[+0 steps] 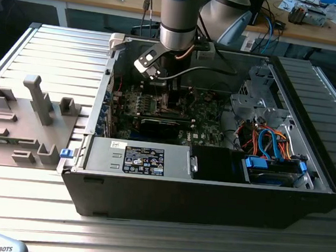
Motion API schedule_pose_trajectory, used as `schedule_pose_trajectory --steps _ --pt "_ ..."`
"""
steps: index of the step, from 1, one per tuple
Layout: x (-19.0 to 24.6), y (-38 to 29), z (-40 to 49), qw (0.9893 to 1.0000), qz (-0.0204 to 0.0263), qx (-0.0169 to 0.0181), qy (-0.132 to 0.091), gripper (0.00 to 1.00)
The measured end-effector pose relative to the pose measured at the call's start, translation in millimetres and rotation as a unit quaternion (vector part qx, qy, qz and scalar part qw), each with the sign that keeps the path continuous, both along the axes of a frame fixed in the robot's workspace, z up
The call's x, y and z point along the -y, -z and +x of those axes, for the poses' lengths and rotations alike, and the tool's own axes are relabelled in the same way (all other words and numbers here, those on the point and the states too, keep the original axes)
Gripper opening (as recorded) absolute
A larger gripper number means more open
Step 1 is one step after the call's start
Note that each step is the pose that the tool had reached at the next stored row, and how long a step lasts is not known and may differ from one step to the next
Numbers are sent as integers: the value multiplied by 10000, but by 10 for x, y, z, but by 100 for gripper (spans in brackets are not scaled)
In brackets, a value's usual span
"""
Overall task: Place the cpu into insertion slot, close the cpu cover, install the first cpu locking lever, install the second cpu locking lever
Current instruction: 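Place the cpu into insertion slot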
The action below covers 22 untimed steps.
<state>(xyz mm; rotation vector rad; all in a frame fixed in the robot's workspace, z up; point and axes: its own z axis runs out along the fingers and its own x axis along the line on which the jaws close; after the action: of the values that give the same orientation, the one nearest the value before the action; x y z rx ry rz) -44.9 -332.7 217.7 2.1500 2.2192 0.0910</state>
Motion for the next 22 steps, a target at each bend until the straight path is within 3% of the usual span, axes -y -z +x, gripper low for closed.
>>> schedule_pose_trajectory --steps 22 --pt "-30 27 -8 10000 0 0 0 54"
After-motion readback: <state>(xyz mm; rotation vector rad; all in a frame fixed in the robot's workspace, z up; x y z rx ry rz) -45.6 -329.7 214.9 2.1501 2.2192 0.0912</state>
